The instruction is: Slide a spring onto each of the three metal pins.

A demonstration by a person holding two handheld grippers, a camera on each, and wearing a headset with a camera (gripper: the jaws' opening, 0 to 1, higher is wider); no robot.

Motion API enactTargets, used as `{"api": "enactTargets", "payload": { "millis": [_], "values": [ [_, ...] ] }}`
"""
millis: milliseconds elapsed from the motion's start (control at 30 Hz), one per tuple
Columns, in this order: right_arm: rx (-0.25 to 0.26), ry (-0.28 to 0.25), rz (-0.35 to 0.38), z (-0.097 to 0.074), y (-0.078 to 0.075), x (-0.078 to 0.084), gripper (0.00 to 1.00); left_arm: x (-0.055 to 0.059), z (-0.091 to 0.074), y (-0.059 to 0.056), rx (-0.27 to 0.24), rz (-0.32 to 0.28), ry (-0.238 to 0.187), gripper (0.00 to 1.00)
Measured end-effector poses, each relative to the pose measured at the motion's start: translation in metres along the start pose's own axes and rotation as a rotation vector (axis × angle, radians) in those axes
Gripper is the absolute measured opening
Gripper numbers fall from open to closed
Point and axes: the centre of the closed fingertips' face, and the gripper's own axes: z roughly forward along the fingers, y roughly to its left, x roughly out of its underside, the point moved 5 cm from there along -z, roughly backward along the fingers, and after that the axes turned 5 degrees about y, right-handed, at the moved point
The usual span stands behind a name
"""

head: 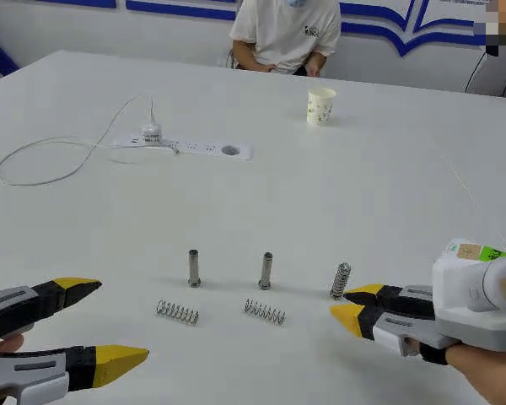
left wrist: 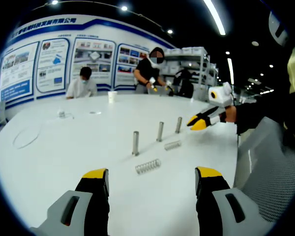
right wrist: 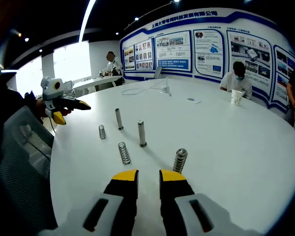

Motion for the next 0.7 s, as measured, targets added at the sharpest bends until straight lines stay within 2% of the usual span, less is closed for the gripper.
{"api": "enactTargets", "payload": {
  "millis": [400, 700],
  "values": [
    [-0.069, 0.008, -0.082, 0.014, 0.02, -0.021, 0.18, -0.001, -0.001, 0.0, -0.003, 0.002, -0.003, 0.73],
    [-0.116, 0.037, -0.146, 0.031, 0.032, -0.037, 0.18, -0.001, -0.001, 0.0, -0.005, 0.003, -0.005, 0.72]
  ]
}}
